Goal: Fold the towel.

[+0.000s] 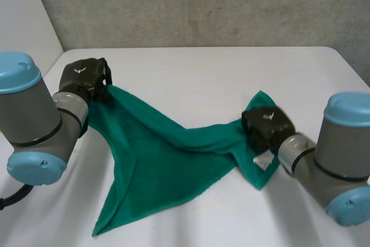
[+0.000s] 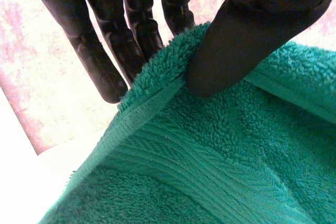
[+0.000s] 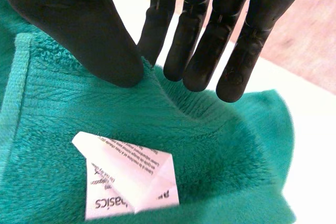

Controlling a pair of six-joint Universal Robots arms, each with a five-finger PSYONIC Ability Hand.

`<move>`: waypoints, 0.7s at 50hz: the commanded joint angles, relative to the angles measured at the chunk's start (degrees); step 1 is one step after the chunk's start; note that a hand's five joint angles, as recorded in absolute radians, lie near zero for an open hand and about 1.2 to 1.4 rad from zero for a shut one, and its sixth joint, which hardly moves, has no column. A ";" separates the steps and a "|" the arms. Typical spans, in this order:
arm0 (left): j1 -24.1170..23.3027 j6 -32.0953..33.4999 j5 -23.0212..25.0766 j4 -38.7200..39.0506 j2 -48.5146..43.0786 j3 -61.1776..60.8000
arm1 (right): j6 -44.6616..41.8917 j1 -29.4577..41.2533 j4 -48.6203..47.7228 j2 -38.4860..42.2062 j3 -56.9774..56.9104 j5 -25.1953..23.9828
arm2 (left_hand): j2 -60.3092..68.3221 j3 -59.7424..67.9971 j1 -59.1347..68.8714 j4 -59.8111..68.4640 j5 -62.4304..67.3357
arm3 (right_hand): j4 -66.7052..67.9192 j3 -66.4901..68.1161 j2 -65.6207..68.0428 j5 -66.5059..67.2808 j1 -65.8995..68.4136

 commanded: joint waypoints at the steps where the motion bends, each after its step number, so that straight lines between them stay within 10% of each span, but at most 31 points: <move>1: 0.12 0.47 0.17 0.25 -3.07 1.03 | -7.42 -0.11 8.32 -2.70 -7.44 0.69 | 11.46 12.00 15.99 11.59 14.00 | 11.92 12.43 12.91 14.35 24.68; 16: -0.06 12.33 3.34 8.39 -4.68 28.00 | -7.01 0.50 3.96 7.24 -49.97 4.91 | 11.46 12.00 15.99 11.59 14.00 | 11.92 12.43 12.91 14.35 24.68; 26: -0.67 11.72 3.34 12.73 2.90 18.28 | -1.45 -0.38 2.78 -0.31 -41.39 1.58 | 11.46 12.00 15.99 11.59 14.00 | 11.92 12.43 12.91 14.35 24.68; 35: -0.15 11.81 3.51 10.71 4.57 -1.75 | -5.13 -3.97 20.77 -2.25 -30.23 -7.21 | 11.46 12.00 15.99 11.59 14.00 | 11.92 12.43 12.91 14.35 24.68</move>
